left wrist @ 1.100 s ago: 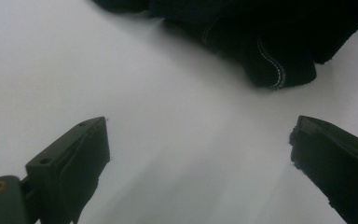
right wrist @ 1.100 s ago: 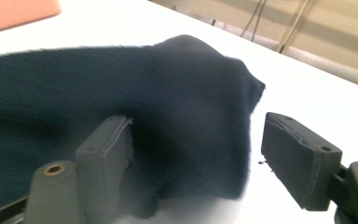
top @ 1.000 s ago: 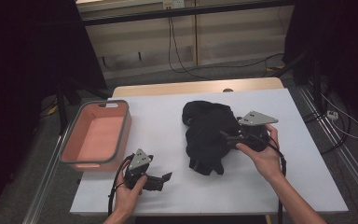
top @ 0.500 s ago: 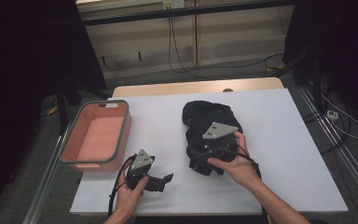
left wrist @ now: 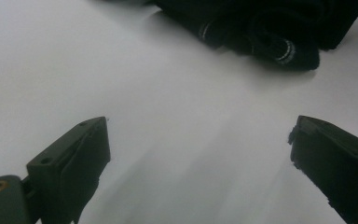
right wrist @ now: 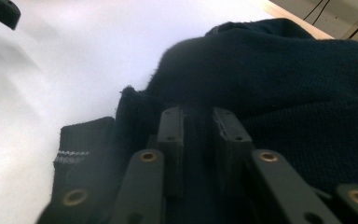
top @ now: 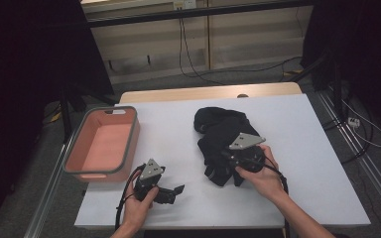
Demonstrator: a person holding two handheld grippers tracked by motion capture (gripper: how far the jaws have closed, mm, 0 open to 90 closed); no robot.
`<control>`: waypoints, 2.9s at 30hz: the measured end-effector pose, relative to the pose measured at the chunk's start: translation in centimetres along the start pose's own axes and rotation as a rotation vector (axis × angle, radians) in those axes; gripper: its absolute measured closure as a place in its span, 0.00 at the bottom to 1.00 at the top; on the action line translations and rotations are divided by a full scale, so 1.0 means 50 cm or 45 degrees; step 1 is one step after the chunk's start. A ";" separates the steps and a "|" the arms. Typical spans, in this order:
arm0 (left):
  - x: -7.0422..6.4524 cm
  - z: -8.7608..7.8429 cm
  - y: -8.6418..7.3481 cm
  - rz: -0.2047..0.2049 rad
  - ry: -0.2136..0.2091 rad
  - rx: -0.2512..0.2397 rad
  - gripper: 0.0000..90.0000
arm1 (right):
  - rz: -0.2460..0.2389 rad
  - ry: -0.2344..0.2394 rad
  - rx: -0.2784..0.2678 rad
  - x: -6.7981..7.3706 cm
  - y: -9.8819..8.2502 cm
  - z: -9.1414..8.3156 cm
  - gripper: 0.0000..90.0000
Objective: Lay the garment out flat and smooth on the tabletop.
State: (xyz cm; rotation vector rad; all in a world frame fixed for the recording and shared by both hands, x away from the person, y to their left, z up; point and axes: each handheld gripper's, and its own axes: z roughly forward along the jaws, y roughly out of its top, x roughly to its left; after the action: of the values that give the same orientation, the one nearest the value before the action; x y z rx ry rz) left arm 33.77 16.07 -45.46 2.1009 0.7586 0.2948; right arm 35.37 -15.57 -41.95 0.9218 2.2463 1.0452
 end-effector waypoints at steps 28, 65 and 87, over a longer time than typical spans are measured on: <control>-0.001 0.002 0.000 0.001 -0.002 0.006 0.06 | 0.306 -0.315 -0.104 -0.205 -0.064 -0.143 0.88; -0.005 0.009 0.000 0.012 -0.010 0.024 0.06 | 0.110 -0.129 -0.079 -0.110 -0.004 -0.072 0.09; -0.005 0.010 0.000 0.013 -0.020 0.025 0.06 | 0.215 -0.105 -0.095 -0.157 -0.033 -0.087 0.76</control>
State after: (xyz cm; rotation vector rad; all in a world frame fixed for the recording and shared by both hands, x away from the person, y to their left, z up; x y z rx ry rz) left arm 33.82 15.60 -45.74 2.1241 0.7442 0.2770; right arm 36.96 -24.24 -39.58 1.1172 2.0765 1.1347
